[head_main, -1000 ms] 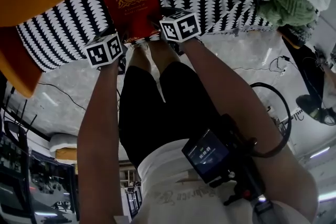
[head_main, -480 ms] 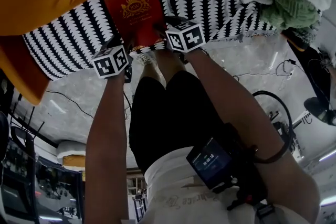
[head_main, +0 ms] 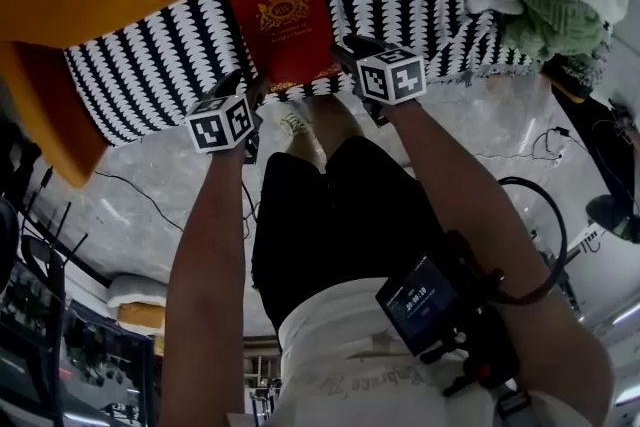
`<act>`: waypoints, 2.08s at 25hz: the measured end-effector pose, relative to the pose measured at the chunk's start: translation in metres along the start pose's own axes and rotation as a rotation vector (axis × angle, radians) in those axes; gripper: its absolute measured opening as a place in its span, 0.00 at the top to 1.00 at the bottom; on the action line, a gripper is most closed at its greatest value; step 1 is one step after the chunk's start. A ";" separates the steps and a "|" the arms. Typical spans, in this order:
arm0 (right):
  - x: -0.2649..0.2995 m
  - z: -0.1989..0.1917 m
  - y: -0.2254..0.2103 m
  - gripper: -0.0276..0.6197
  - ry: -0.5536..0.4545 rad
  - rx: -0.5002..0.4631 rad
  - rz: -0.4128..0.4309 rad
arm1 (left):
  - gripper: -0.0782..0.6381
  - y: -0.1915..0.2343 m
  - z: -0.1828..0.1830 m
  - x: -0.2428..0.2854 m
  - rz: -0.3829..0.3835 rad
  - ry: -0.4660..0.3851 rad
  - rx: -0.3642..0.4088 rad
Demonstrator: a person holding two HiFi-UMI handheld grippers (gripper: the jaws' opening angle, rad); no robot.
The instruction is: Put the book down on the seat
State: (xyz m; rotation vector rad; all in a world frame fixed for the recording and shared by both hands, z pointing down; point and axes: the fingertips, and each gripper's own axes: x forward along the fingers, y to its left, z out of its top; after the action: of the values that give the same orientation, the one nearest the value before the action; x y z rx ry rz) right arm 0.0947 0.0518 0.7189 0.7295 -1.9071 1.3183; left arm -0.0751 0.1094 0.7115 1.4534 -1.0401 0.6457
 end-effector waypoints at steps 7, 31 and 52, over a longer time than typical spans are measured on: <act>-0.035 0.015 0.009 0.84 -0.085 -0.044 -0.026 | 0.60 -0.019 0.007 -0.033 -0.043 -0.065 0.060; -0.204 0.001 0.158 0.92 -0.396 -0.136 0.034 | 0.87 -0.083 -0.060 -0.223 -0.152 -0.188 0.203; -0.326 -0.011 0.257 0.93 -0.558 -0.318 0.122 | 0.87 -0.138 -0.074 -0.344 -0.178 -0.448 0.275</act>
State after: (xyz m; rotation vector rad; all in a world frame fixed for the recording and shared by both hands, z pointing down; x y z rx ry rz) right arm 0.0955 0.1648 0.3192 0.8867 -2.5641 0.8963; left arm -0.0962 0.2509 0.3618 1.9660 -1.1758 0.3479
